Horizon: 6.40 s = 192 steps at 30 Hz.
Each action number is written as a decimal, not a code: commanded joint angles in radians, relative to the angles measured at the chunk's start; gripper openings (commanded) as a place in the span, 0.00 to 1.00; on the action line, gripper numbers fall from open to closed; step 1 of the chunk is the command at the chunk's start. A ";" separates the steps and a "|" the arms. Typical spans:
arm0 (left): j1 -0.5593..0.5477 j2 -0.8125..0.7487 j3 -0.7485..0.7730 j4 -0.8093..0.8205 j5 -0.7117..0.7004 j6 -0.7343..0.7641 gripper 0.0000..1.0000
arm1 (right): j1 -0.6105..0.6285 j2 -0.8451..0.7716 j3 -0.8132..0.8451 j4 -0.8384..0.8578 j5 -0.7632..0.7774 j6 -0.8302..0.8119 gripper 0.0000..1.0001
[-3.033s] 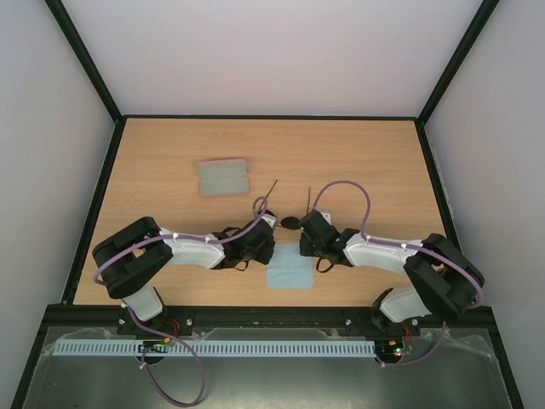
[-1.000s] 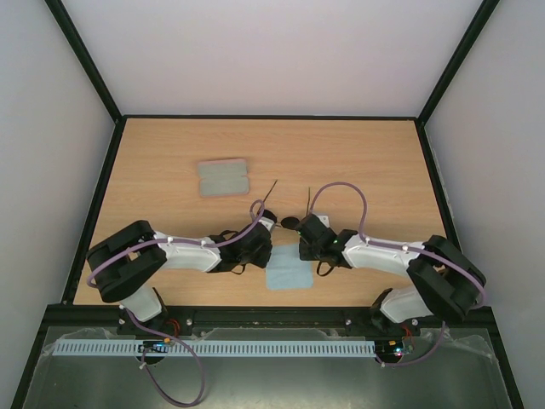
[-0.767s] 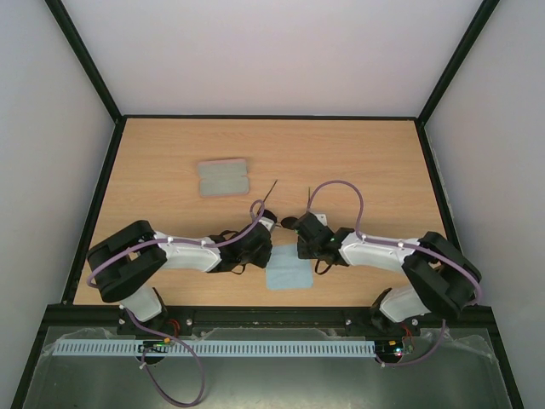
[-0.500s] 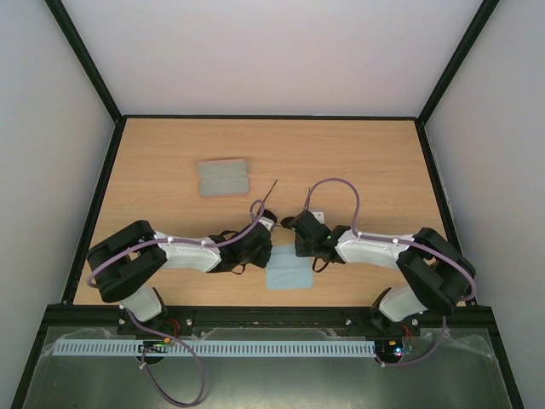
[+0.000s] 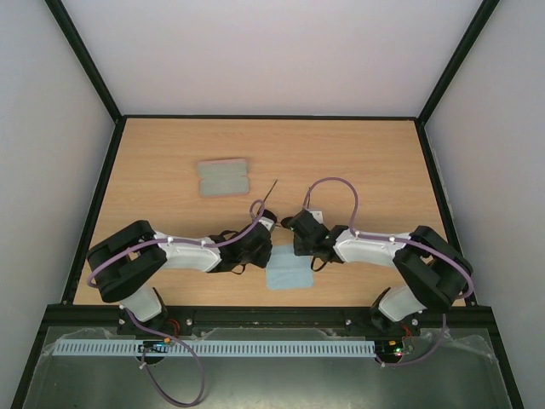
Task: Organize the sunglasses
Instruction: Fold the glasses cleaning cloth at the center of the board.
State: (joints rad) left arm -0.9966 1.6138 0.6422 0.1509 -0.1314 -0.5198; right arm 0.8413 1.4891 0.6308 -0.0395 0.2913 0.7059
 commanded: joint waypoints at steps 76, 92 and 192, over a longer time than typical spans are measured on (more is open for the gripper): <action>-0.290 -0.229 -0.101 -0.110 -0.172 -0.192 0.02 | 0.255 -0.449 -0.209 -0.222 0.077 0.240 0.01; -0.327 -0.202 -0.107 -0.096 -0.183 -0.223 0.02 | 0.308 -0.449 -0.225 -0.224 0.089 0.279 0.01; -0.294 -0.327 -0.207 0.033 -0.007 -0.329 0.38 | 0.383 -0.571 -0.196 -0.391 0.110 0.367 0.27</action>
State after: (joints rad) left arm -1.2964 1.2903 0.4637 0.1257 -0.1860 -0.8410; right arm 1.2427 0.8665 0.4183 -0.4236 0.4141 1.1069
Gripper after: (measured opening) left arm 0.379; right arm 0.267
